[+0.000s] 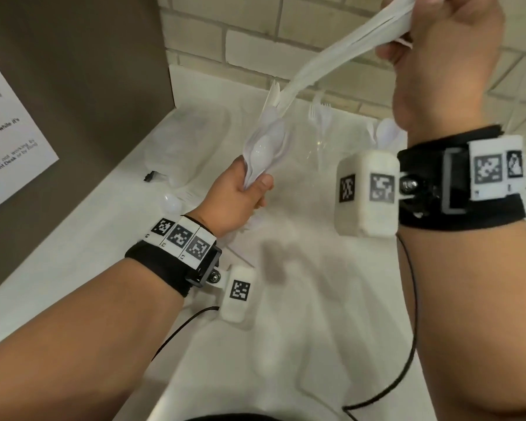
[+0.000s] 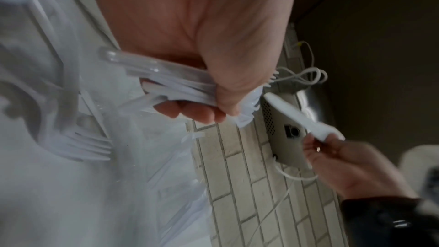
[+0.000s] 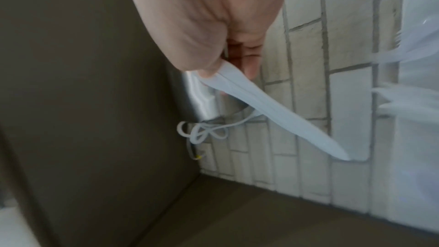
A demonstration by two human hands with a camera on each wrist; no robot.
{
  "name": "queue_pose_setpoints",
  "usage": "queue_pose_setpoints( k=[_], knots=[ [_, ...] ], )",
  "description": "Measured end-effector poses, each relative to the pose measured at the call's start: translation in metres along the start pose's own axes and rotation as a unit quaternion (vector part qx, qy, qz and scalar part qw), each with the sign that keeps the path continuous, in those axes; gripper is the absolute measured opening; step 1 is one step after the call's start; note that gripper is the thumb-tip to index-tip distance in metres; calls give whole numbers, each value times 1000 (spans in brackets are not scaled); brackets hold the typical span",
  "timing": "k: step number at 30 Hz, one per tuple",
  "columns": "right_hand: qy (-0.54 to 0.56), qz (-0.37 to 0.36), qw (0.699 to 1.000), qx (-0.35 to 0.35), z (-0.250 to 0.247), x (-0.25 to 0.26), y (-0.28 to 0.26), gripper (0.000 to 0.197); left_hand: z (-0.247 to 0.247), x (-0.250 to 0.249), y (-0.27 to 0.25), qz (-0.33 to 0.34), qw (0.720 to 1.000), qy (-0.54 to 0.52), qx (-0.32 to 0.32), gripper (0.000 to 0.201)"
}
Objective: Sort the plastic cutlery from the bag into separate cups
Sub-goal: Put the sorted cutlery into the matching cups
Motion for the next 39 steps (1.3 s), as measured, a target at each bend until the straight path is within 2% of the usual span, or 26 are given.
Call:
queue_pose_setpoints(
  k=[3, 6, 10, 13, 16, 18, 20, 22, 25, 28, 30, 32, 36, 39],
  knots=[
    [-21, -17, 1000, -10, 21, -21, 9, 14, -4, 0, 4, -13, 1000, -26, -9, 11],
    [-75, -19, 997, 22, 49, -47, 16, 18, -12, 2, 10, -27, 997, -46, -58, 5],
    [-144, -8, 989, 47, 85, -80, 28, 21, -23, 5, 13, -31, 989, -99, -105, 12],
    [-176, 8, 982, 68, 108, -104, 35, 25, -29, 8, 14, -34, 985, -131, -104, 8],
    [-216, 62, 967, 121, 124, -131, 40, 22, -31, 11, 14, -44, 983, -153, -89, 10],
    [-259, 103, 945, 173, 130, -139, 39, 31, -31, 10, 14, -47, 982, -161, -87, 12],
    [-298, 132, 921, 211, 130, -144, 37, 52, -30, 10, 13, -50, 982, -162, -86, 12],
    [-311, 128, 918, 210, 125, -142, 40, 62, -28, 9, 12, -54, 982, -161, -82, 12],
    [-326, 99, 921, 189, 114, -126, 36, 53, -23, 8, 11, -59, 982, -164, -69, 9],
    [-299, 63, 935, 181, 100, -101, 18, 33, -17, 6, 11, -60, 978, -189, -63, 8],
    [-242, 66, 952, 174, 90, -86, -1, 19, -13, 6, 10, -62, 974, -210, -61, 9],
    [-185, 96, 959, 194, 80, -76, -24, 10, -8, 4, 9, -61, 971, -224, -54, 9],
    [-152, 159, 920, 325, 71, -73, -65, 30, 1, -1, 8, -59, 970, -233, -33, 11],
    [-132, 180, 925, 307, 63, -73, -76, 16, 7, -4, 6, -61, 965, -252, -24, 13]
  ],
)
Point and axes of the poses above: each hand's wrist, its own y-axis towards the middle knuckle, its own z-axis out of the palm, x = y × z, the point moved 4 cm from there along y, towards the middle knuckle, and after that the axes turned 10 degrees about -y, right-handed, at the moved point
